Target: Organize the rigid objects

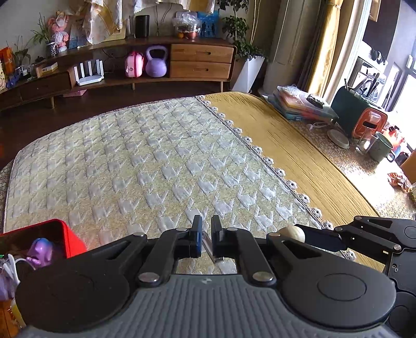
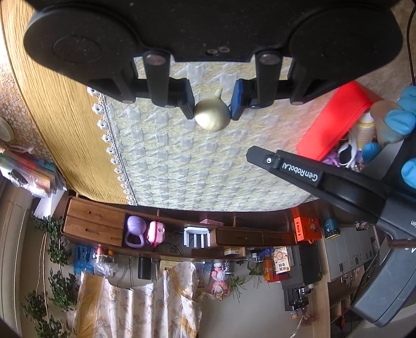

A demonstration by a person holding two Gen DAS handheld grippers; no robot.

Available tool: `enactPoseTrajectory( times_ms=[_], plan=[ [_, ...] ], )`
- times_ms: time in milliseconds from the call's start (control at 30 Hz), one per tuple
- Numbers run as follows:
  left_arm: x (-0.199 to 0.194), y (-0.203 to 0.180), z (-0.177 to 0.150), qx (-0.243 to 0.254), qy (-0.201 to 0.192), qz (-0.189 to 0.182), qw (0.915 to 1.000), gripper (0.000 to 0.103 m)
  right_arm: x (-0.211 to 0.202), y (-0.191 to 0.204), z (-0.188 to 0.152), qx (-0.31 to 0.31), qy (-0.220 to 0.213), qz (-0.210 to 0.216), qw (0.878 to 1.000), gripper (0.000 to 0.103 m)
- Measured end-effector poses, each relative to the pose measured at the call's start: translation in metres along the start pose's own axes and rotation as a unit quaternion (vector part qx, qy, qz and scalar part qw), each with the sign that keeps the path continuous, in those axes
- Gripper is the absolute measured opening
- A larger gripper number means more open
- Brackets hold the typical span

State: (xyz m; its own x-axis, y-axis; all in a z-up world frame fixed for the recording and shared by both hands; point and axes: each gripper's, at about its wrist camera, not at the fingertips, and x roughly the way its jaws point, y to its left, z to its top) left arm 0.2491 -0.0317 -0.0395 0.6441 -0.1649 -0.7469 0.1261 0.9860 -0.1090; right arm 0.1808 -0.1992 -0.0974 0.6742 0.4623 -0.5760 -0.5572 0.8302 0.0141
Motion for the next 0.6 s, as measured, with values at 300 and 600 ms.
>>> enactPoseTrajectory(
  times_ms=[300,600],
  plan=[
    [-0.003,0.005,-0.012,-0.008,0.02,0.001,0.9998,0.007,-0.012,0.01,-0.024,0.008,0.015,-0.004,1.0,0.029],
    [0.057,-0.006,-0.028,-0.035,0.087,0.014,0.9955,0.017,-0.006,-0.008,-0.046,0.031,0.031,0.009,0.999,0.029]
  ],
)
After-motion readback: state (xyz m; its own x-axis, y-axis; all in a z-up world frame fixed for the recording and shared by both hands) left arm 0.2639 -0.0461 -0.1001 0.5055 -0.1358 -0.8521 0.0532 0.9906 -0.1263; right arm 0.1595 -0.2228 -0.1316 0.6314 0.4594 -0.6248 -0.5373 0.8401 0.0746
